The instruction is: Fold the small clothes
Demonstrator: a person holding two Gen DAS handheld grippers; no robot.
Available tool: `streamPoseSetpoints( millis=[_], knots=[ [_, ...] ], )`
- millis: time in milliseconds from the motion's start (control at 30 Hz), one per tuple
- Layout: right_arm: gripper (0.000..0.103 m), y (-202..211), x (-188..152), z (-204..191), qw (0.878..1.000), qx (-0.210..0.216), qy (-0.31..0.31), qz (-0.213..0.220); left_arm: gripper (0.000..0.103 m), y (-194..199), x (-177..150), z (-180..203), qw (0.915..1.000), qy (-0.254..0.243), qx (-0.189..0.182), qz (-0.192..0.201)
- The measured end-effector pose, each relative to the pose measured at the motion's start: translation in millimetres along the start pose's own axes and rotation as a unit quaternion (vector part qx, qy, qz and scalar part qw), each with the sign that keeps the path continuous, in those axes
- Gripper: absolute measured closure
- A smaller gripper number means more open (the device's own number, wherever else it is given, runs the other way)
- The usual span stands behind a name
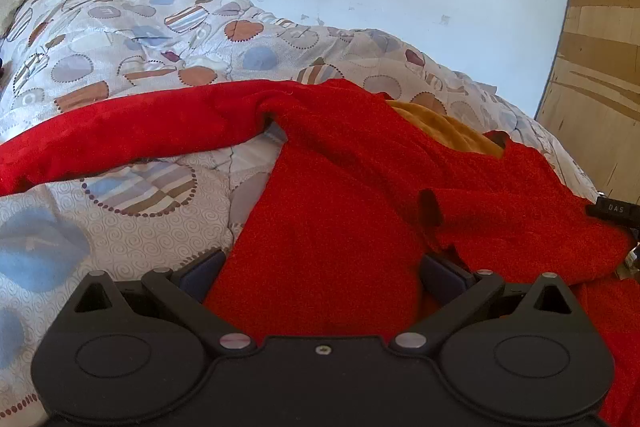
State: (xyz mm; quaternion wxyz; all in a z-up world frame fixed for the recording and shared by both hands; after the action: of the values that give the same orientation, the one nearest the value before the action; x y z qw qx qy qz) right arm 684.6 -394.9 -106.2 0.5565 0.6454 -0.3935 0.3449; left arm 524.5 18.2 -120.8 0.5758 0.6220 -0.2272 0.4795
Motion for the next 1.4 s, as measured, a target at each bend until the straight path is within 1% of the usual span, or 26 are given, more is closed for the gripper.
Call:
streamPoseSetpoints(
  millis=[133, 233, 300, 367, 467, 533, 600, 700, 833, 900, 1033, 1133, 1200, 1333, 1400],
  knots=[
    [0.000, 20.4, 5.6, -1.5, 1.000, 0.015, 0.000, 0.013, 0.000, 0.2, 0.4, 0.1, 1.0000, 0.002, -0.002, 0.000],
    [0.000, 50.1, 3.3, -3.4, 1.000, 0.018, 0.011, 0.002, 0.000, 0.8, 0.6, -1.2, 0.9999, 0.010, -0.008, 0.002],
    [0.000, 73.3, 0.0, -10.4, 0.999, 0.034, 0.020, -0.007, 0.000, 1.4, 0.9, -2.8, 0.9997, 0.018, -0.014, 0.003],
    [0.000, 98.0, -4.9, -18.3, 0.998, 0.048, 0.029, -0.018, 0.000, 3.5, 2.7, -6.6, 0.9990, 0.036, -0.027, 0.005],
    [0.000, 142.3, -12.5, -38.3, 0.996, 0.083, 0.038, -0.025, 0.001, 11.2, 8.9, -19.8, 0.9950, 0.087, -0.050, 0.005],
    [0.000, 170.5, -16.5, -56.2, 0.992, 0.113, 0.047, -0.025, 0.001, 19.6, 13.0, -32.4, 0.9931, 0.109, -0.043, -0.002],
    [0.000, 197.9, -19.9, -76.0, 0.988, 0.142, 0.061, -0.019, 0.001, 32.1, 16.6, -45.1, 0.9928, 0.116, -0.030, -0.001],
    [0.000, 232.8, -24.2, -107.0, 0.981, 0.182, 0.071, -0.007, 0.001, 55.2, 18.0, -71.7, 0.9940, 0.109, -0.005, -0.002],
    [0.000, 266.9, -42.8, -149.9, 0.970, 0.231, 0.077, 0.007, 0.000, 85.5, 14.2, -133.1, 0.9922, 0.118, 0.040, -0.002],
    [0.000, 279.8, -58.1, -172.0, 0.966, 0.242, 0.092, 0.018, 0.000, 96.2, 11.6, -169.3, 0.9897, 0.128, 0.063, -0.006],
    [0.000, 295.6, -91.6, -212.9, 0.956, 0.259, 0.131, 0.032, 0.001, 107.4, 2.8, -236.8, 0.9820, 0.166, 0.087, -0.027],
    [0.000, 301.2, -115.1, -234.3, 0.953, 0.256, 0.159, 0.033, 0.001, 111.1, -4.2, -273.3, 0.9765, 0.190, 0.096, -0.034],
    [0.000, 302.2, -128.9, -242.1, 0.953, 0.248, 0.173, 0.030, 0.001, 110.6, -7.9, -289.3, 0.9733, 0.202, 0.103, -0.037],
    [0.000, 299.9, -150.1, -244.5, 0.954, 0.236, 0.183, 0.019, 0.001, 103.1, -11.2, -305.5, 0.9635, 0.246, 0.096, -0.044],
    [0.000, 299.2, -153.5, -241.6, 0.955, 0.237, 0.180, 0.011, 0.003, 98.2, -8.6, -309.6, 0.9586, 0.265, 0.097, -0.038]
  ],
)
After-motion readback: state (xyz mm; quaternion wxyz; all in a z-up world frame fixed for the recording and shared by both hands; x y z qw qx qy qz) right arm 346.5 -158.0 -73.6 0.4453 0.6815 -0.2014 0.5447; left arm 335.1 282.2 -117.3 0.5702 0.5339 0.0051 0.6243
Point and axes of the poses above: each gripper's, at about its wrist camera, not at the fingertips, and y roughly against the way its jaws point, z to its right, x to its top, the point moved 10 cm from there along -y, roughly the way its jaws point, and after that the axes turned 11 degrees about x, right-handed, at the moved point
